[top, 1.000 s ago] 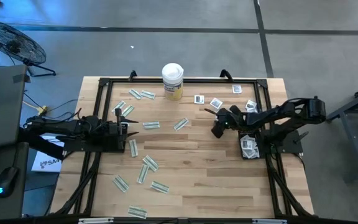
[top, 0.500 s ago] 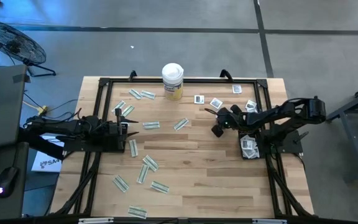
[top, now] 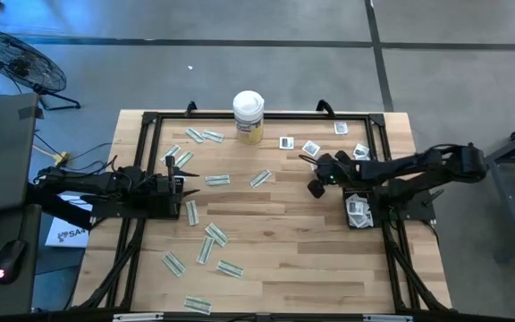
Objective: Pick & Place First Aid Supplies
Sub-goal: Put the towelette pack into the right black basket
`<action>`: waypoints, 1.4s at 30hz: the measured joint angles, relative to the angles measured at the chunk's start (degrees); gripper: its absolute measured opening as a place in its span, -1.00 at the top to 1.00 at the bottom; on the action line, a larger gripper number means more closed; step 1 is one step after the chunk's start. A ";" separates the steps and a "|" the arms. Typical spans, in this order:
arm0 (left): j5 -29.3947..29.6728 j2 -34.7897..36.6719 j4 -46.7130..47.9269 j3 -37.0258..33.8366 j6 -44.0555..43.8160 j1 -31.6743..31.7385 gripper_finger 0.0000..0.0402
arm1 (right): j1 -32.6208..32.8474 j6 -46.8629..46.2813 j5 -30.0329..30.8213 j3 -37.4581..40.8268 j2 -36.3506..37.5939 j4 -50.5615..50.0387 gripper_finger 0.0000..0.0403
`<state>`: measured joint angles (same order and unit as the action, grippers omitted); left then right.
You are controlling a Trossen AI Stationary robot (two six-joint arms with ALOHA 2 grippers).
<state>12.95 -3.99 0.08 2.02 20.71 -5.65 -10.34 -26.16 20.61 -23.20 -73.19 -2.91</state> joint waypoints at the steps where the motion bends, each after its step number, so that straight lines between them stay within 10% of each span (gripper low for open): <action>1: 0.00 0.00 0.02 0.00 0.02 -0.02 -0.03 | 1.13 -1.26 0.01 -0.80 1.47 -3.10 0.99; 19: 0.00 0.00 0.00 0.00 0.00 -0.02 -0.03 | 39.97 -43.10 3.12 -25.51 9.35 -65.37 1.00; 25: 0.00 -0.02 0.02 0.00 0.02 -0.02 -0.03 | 45.32 -53.23 -2.20 -16.23 9.22 -63.17 1.00; 42: 0.00 0.00 0.00 0.00 0.00 0.00 -0.03 | 41.67 -45.49 -6.88 -14.32 7.66 -60.57 0.67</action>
<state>12.95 -3.99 0.08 2.02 20.71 -5.65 31.33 -71.65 13.73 -37.52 -65.53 -63.47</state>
